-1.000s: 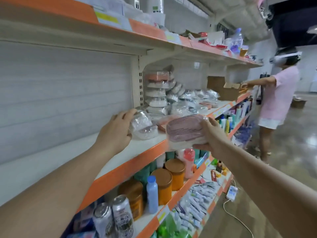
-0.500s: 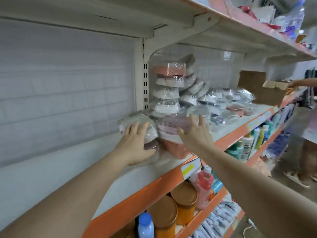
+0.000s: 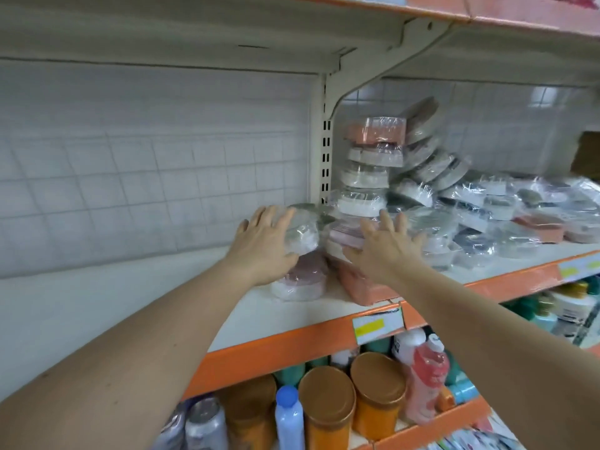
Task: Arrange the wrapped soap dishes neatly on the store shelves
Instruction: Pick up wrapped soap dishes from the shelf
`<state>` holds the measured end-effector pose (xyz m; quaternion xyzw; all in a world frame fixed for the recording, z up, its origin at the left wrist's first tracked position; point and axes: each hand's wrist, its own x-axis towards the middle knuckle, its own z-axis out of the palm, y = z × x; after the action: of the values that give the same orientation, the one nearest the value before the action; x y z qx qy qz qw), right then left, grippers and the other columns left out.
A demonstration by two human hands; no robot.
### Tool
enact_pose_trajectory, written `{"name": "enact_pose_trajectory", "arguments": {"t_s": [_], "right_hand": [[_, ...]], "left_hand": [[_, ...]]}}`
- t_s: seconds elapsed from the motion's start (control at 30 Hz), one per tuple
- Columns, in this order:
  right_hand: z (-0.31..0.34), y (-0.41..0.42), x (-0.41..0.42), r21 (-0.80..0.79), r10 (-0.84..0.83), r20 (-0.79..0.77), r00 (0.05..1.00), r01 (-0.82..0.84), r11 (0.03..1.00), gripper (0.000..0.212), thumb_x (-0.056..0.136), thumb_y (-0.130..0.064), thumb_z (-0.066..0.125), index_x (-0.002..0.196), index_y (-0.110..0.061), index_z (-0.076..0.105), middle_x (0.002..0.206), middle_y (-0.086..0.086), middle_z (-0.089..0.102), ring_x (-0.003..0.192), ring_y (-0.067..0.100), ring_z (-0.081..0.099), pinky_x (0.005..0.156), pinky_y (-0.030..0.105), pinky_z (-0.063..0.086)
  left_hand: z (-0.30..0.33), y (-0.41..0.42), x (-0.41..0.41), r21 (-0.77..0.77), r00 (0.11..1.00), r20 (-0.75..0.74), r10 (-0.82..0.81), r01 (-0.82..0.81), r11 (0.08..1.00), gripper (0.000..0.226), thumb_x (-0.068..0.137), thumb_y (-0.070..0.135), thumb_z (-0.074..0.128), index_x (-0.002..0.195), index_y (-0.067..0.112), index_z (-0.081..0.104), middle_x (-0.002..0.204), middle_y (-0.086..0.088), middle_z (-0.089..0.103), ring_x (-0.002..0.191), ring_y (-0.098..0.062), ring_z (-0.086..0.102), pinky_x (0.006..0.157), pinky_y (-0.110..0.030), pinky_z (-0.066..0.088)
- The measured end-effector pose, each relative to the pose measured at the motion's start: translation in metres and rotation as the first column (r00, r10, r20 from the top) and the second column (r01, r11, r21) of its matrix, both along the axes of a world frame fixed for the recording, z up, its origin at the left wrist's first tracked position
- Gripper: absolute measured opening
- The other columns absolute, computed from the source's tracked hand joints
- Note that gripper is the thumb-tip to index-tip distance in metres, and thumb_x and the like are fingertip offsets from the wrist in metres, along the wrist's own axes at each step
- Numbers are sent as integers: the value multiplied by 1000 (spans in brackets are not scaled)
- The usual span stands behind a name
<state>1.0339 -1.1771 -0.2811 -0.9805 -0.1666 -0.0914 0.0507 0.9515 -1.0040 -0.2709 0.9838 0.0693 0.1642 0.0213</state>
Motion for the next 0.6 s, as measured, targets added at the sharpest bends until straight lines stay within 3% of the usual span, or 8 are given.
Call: {"name": "enact_pose_trajectory", "arguments": {"t_s": [0.13,0.3,0.47,0.6], "right_hand": [[9,30,-32,21,177,12,984,-177,984,64,91,-57,31,144,-23,27,154,7,18,144,31,1,111,62,10],[50,91,-105,45,334,57,941,-336,941,60,95,-48,38,147,-22,22,153,8,20,144,28,5,111,55,18],[85,175,-220,87,544,105,832,-553,829,59,96,-45,39,147,-22,20,153,4,23,143,25,10,111,46,22],[102,255,-335,142,707,155,690,-723,676,59,96,-41,42,147,-21,20,151,7,25,141,24,15,110,44,27]], "left_hand": [[21,20,-59,17,995,-2,99,-99,995,73,92,34,49,150,22,6,156,-8,7,144,-22,4,115,-37,7],[58,65,-154,-1,971,66,228,-228,974,72,94,37,47,150,23,4,157,-6,5,144,-21,5,116,-34,7],[86,125,-282,18,918,166,361,-369,929,70,95,36,47,150,23,6,156,-5,8,144,-20,8,114,-33,9],[107,184,-411,65,845,231,481,-507,859,69,93,35,49,149,23,10,155,-5,13,142,-22,15,113,-35,15]]}}
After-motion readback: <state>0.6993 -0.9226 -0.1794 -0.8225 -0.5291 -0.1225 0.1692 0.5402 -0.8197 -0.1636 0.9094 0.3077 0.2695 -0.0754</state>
